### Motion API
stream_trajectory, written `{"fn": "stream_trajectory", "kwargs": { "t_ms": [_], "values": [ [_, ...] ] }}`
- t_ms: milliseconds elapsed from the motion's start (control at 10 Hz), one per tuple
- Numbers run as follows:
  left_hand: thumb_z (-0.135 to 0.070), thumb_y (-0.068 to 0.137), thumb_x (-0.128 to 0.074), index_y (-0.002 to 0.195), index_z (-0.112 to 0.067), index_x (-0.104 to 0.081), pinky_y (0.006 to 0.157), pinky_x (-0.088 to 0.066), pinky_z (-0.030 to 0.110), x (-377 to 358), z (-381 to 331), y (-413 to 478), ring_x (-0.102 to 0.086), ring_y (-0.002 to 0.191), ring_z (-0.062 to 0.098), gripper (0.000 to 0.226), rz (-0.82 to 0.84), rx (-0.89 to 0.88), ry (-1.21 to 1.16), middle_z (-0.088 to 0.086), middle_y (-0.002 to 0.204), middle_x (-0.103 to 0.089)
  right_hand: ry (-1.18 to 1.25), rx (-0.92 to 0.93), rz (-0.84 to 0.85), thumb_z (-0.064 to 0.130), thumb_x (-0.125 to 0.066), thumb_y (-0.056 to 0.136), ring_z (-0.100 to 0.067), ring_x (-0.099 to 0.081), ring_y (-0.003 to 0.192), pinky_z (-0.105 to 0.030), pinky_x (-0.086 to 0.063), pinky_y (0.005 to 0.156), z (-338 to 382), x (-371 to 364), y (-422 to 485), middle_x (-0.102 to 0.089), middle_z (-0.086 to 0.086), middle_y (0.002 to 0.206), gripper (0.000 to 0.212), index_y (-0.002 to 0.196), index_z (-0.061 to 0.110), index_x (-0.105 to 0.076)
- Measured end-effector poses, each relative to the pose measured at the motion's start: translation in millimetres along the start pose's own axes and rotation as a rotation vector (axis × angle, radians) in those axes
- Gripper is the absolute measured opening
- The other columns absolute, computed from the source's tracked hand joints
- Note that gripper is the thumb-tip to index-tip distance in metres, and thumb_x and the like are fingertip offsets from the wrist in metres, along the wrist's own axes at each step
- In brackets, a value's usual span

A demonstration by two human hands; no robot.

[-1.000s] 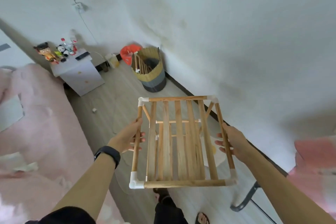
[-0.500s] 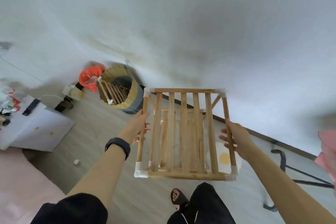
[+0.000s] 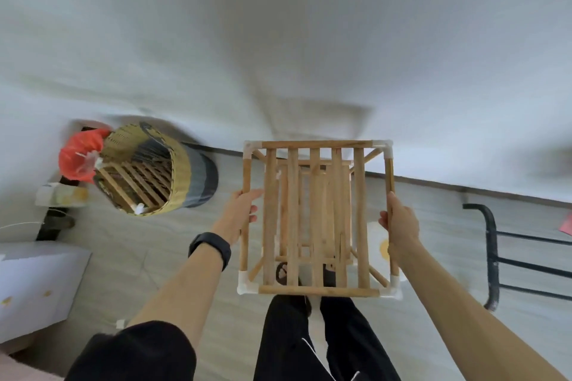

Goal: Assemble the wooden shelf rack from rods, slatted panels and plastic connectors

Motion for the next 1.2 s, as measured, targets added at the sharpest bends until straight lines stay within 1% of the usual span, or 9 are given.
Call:
{"fn": "stream_trajectory", "kwargs": {
  "t_ms": [200, 400, 600, 700, 800, 900, 1000, 1100, 1200],
  "values": [
    [-0.042, 0.096, -0.063, 0.120, -0.020, -0.056, 0.063, -0.043, 0.029, -30.4, -5.7, 90.3, -0.057, 0.086, 0.018, 0.033, 0.071, 0.020, 0.035, 0.004, 0.098, -0.057, 0.050, 0.015, -0.087, 0.060, -0.055, 0.094, -0.015, -0.056, 0.083, -0.027, -0.041, 0.074, -14.9, -29.7, 61.3, -0.060, -0.002, 0.091, 0.043, 0.106, 0.019, -0.060],
    [-0.027, 0.099, -0.059, 0.099, -0.018, -0.056, 0.062, -0.044, 0.026, -50.8, -8.8, 160.3, -0.049, 0.070, 0.017, 0.009, 0.116, -0.055, 0.136, 0.005, 0.082, -0.047, 0.099, 0.040, -0.170, 0.060, -0.059, 0.092, -0.014, -0.057, 0.090, -0.024, -0.038, 0.067, -26.3, -52.9, 95.5, -0.060, -0.001, 0.097, 0.041, 0.111, 0.024, -0.056],
    [-0.021, 0.100, -0.058, 0.134, -0.017, -0.048, 0.084, -0.051, 0.033, -61.7, -18.3, 200.8, -0.053, 0.088, 0.019, 0.036, 0.214, -0.066, 0.171, 0.004, 0.089, -0.048, 0.113, 0.033, -0.191, 0.058, -0.063, 0.089, -0.015, -0.056, 0.086, -0.027, -0.039, 0.068, -32.1, -67.3, 124.7, -0.058, -0.001, 0.093, 0.034, 0.098, 0.026, -0.057],
    [-0.024, 0.100, -0.055, 0.144, -0.021, -0.043, 0.077, -0.045, 0.032, -60.4, -20.8, 206.8, -0.048, 0.085, 0.020, 0.045, 0.252, -0.048, 0.193, 0.004, 0.091, -0.046, 0.103, 0.025, -0.169, 0.059, -0.063, 0.088, -0.017, -0.054, 0.083, -0.029, -0.040, 0.070, -38.0, -72.8, 140.8, -0.056, -0.001, 0.089, 0.046, 0.105, 0.016, -0.061],
    [-0.022, 0.101, -0.054, 0.155, -0.029, -0.032, 0.087, -0.047, 0.038, -54.8, -22.1, 218.5, -0.055, 0.096, 0.025, 0.058, 0.255, -0.031, 0.178, 0.006, 0.099, -0.053, 0.122, 0.014, -0.175, 0.057, -0.065, 0.087, -0.016, -0.056, 0.088, -0.027, -0.039, 0.070, -43.9, -78.4, 149.0, -0.059, -0.002, 0.096, 0.049, 0.114, 0.017, -0.061],
    [-0.023, 0.100, -0.055, 0.159, -0.030, -0.026, 0.108, -0.043, 0.050, -52.9, -20.8, 222.9, -0.054, 0.119, 0.029, 0.065, 0.273, -0.027, 0.194, 0.007, 0.127, -0.055, 0.081, 0.051, -0.153, 0.052, -0.065, 0.089, -0.016, -0.059, 0.098, -0.029, -0.044, 0.079, -44.8, -76.2, 150.4, -0.063, -0.001, 0.105, 0.053, 0.126, 0.014, -0.061],
    [-0.028, 0.100, -0.057, 0.160, -0.026, -0.022, 0.117, -0.032, 0.052, -51.1, -19.6, 216.5, -0.039, 0.142, 0.030, 0.069, 0.258, -0.062, 0.314, 0.005, 0.157, -0.037, -0.069, 0.086, -0.045, 0.045, -0.059, 0.095, -0.025, -0.051, 0.130, -0.045, -0.040, 0.109, -38.8, -71.4, 139.4, -0.059, -0.002, 0.135, 0.056, 0.144, 0.019, -0.052],
    [-0.030, 0.102, -0.053, 0.158, -0.019, -0.028, 0.117, -0.032, 0.045, -51.1, -27.0, 192.8, -0.037, 0.144, 0.028, 0.063, 0.256, -0.152, 0.510, 0.004, 0.161, -0.033, -0.242, 0.114, 0.024, 0.041, -0.057, 0.098, -0.028, -0.041, 0.142, -0.049, -0.033, 0.114, -26.6, -65.1, 114.8, -0.047, -0.004, 0.152, 0.060, 0.153, 0.024, -0.041],
    [-0.031, 0.102, -0.047, 0.156, -0.020, -0.031, 0.091, -0.047, 0.034, -49.7, -39.5, 155.2, -0.060, 0.110, 0.019, 0.057, 0.259, -0.262, 0.659, 0.004, 0.145, -0.052, -0.526, 0.208, 0.035, 0.043, -0.058, 0.099, -0.029, -0.044, 0.139, -0.048, -0.037, 0.112, 2.7, -57.9, 70.0, -0.049, -0.005, 0.152, 0.054, 0.150, 0.029, -0.045]
  ]
}}
Point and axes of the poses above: each hand's wrist, its own y-axis towards the middle knuckle, its own x-axis out of the back of the hand, z = x × y, the point moved 5 cm from there along y, towards the middle knuckle
